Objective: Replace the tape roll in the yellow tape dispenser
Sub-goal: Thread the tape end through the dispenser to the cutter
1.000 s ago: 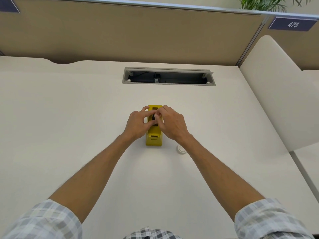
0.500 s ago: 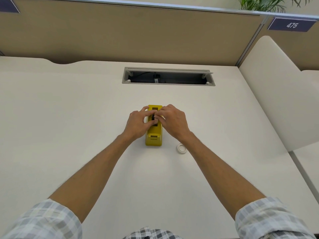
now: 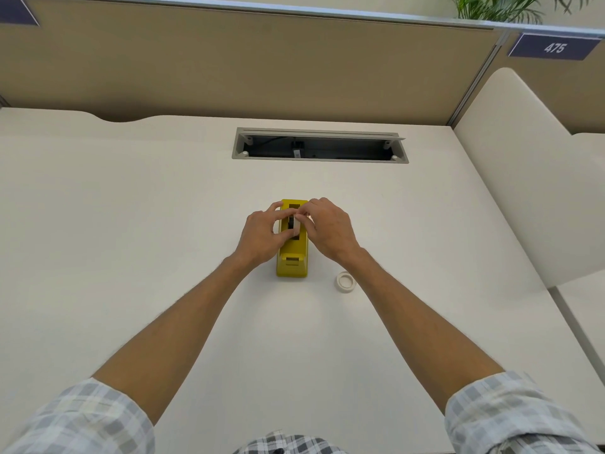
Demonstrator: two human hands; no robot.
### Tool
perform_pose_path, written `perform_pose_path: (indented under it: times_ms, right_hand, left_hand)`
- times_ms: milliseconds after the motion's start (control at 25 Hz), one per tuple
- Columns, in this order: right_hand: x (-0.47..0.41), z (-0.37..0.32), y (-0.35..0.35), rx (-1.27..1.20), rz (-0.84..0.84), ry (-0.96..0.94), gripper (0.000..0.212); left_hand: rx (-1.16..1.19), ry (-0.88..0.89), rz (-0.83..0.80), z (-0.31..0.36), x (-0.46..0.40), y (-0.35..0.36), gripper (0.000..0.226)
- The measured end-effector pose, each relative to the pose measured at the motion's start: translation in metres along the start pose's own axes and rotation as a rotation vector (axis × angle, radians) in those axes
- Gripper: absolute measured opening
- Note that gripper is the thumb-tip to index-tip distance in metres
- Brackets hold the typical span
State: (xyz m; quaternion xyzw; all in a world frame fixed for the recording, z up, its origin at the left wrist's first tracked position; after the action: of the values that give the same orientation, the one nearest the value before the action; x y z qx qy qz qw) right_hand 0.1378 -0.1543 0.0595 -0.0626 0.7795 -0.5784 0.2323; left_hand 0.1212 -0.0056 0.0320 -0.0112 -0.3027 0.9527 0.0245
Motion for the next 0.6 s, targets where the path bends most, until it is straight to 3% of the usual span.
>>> perform_pose_path:
  times_ms: [400, 600]
  right_hand:
    - [-0.001, 0.015, 0.013, -0.63, -0.177, 0.323, 0.018]
    - [0.0, 0.018, 0.014, -0.793, -0.217, 0.401, 0.013]
  left_hand:
    - [0.019, -0.006, -0.003, 0.003, 0.001, -0.002, 0.048]
    - [0.006, -0.002, -0.002, 0.003, 0.001, -0.001, 0.049]
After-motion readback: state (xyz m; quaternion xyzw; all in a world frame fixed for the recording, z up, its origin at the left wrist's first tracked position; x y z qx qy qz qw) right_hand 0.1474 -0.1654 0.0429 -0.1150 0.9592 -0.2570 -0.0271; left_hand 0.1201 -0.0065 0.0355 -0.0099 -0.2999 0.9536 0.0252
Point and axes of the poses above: each hand's wrist, its own x-axis away from the middle knuckle, its own y-axis out of the palm, z = x × y, the point moved 3 cm from there along -x, towards the middle knuckle, and after that the axes turned 9 degrees about x, right-handed, at the moved point
